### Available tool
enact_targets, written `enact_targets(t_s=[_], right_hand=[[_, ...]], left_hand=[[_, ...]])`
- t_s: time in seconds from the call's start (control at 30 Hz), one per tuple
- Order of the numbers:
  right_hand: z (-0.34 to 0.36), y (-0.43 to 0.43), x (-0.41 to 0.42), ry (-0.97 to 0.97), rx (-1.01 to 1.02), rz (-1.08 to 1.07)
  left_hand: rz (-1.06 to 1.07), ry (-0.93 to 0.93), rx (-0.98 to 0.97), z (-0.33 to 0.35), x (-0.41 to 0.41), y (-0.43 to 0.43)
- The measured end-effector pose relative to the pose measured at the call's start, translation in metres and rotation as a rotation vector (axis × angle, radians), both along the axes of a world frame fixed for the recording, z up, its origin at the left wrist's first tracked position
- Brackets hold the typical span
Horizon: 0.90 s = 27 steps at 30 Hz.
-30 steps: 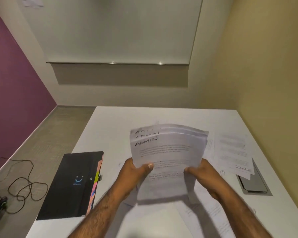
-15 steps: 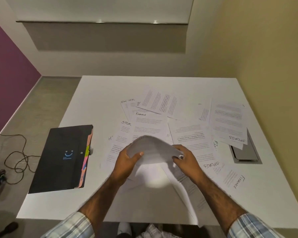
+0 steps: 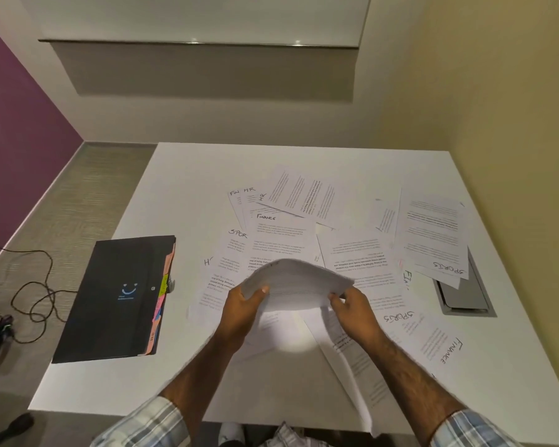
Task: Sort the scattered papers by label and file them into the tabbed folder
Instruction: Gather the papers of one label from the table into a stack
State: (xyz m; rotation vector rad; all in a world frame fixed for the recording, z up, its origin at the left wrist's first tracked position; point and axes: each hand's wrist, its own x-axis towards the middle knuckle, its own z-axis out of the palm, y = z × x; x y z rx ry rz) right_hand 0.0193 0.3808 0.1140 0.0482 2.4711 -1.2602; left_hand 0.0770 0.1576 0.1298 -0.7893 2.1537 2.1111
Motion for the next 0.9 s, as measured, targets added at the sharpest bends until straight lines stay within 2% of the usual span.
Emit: enact_targets(t_s=[0.2,0.3,0.5,0.63,0.9], right_hand=[[0.012,-0.004,-0.012,0.035,-0.159,-0.061],[0.017,-0.009,-0.018,-0.001,-0.238,-0.072],[0.031,-0.036,-0.014,-0.110,-0.430,-0.058],[0.037,-0.065,-0.009,-0.136,-0.440,-0.025],[0.025,-0.117,-0.005,-0.191,-0.407,-0.065]], left_hand=[[-0.002,0.054,0.027,0.013,-0.016,-0.015],[0.036,0.101,0.125,0.022,-0.021,-0.030],[0.112,0.024,0.223,0.027,-0.021,-0.054],[0.167,-0.036,0.172,0.028,-0.003,-0.080],[0.343,-0.198,-0.094,0.006,0.041,-0.175]])
